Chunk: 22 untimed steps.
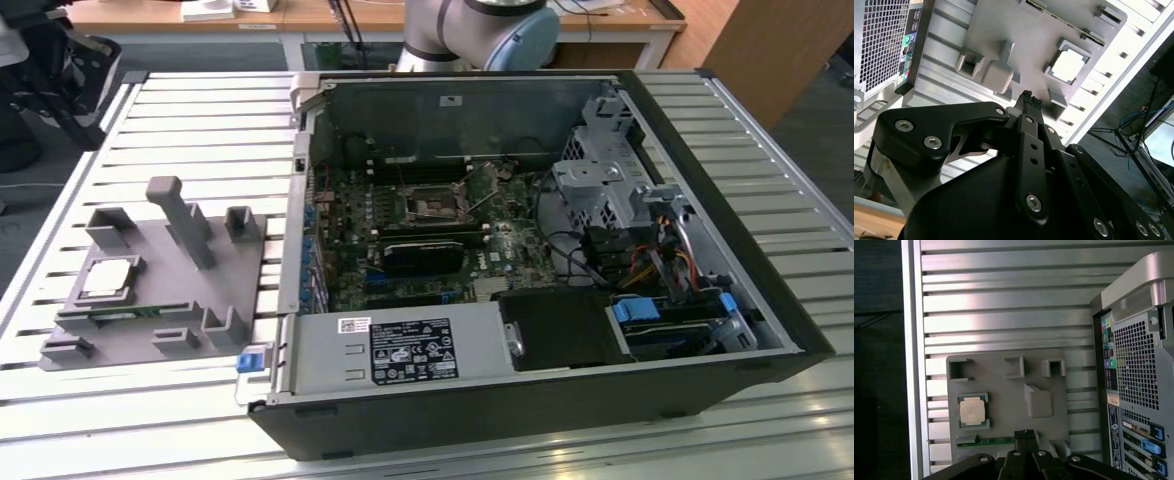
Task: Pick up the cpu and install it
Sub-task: 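Reach for the cpu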
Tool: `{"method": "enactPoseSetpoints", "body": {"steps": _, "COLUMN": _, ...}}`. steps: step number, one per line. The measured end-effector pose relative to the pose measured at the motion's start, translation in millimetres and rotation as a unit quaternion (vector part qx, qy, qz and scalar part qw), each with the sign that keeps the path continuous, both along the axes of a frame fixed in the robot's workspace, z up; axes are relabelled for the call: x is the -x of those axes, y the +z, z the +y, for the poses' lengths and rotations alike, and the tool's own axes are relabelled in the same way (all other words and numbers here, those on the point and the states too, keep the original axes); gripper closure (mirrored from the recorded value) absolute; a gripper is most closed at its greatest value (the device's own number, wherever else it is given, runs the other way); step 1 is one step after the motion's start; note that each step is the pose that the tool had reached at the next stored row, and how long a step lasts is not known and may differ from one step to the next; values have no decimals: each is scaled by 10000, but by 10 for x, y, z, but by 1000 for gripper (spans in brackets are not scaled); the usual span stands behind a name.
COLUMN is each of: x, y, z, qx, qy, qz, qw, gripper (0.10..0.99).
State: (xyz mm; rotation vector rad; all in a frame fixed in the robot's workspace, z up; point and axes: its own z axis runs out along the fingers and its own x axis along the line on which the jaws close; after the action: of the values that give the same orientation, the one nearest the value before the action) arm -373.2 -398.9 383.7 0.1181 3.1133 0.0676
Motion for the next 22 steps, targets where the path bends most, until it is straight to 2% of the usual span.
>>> {"method": "enactPoseSetpoints", "body": {"steps": 22, "x": 165, "y": -9, "z": 0, "qx": 0, "qy": 0, "qz": 0, "qw": 10000, "gripper": 980}}
